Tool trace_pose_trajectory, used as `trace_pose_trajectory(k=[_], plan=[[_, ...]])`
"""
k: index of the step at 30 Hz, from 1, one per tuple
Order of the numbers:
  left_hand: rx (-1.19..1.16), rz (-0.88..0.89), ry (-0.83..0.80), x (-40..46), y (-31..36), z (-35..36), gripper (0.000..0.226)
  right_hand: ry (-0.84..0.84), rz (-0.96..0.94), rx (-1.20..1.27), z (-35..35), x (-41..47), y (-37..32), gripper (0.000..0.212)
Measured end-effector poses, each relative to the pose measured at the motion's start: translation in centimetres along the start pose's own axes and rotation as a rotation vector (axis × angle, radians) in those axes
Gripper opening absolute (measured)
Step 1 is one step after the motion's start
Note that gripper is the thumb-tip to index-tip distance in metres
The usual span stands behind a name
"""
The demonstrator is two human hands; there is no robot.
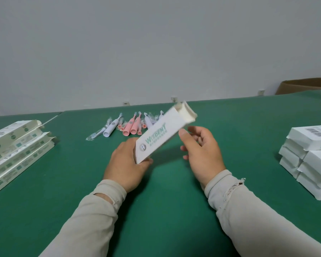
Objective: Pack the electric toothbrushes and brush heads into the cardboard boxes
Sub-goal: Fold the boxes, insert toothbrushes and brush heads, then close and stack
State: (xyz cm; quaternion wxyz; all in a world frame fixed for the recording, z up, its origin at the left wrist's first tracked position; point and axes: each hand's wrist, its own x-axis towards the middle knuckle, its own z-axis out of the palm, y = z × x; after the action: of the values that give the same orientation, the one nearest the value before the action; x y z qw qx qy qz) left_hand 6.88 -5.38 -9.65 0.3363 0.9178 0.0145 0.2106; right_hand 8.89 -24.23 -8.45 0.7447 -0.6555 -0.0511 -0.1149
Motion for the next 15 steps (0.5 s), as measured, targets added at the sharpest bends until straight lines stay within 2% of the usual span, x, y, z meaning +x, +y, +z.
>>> trace_pose_trajectory(k=[5, 9, 12, 13, 15], plan=[[0.119, 0.011, -0.012, -0.1, -0.5, -0.3, 0.047, -0.032, -0.005, 0.078, -0.9, 0.4, -0.6, 0.024], [0.146, 0.002, -0.026, -0.4, -0.3, -0.2, 0.051, 0.025, -0.003, 0.064, -1.1, 0.6, -0.8, 0.011], [0.313, 0.021, 0.045, -0.6, 0.5, -0.4, 0.070, 0.033, 0.126, 0.126, -1.0, 0.7, -0.8, 0.012], [0.365, 0.067, 0.085, -0.7, 0.9, -0.5, 0.076, -0.008, 0.191, 0.168, -0.8, 0.5, -0.7, 0.012], [0.375, 0.203, 0.134, -1.0, 1.6, -0.7, 0.070, -0.142, 0.319, 0.256, -0.3, 0.1, -0.4, 0.011]])
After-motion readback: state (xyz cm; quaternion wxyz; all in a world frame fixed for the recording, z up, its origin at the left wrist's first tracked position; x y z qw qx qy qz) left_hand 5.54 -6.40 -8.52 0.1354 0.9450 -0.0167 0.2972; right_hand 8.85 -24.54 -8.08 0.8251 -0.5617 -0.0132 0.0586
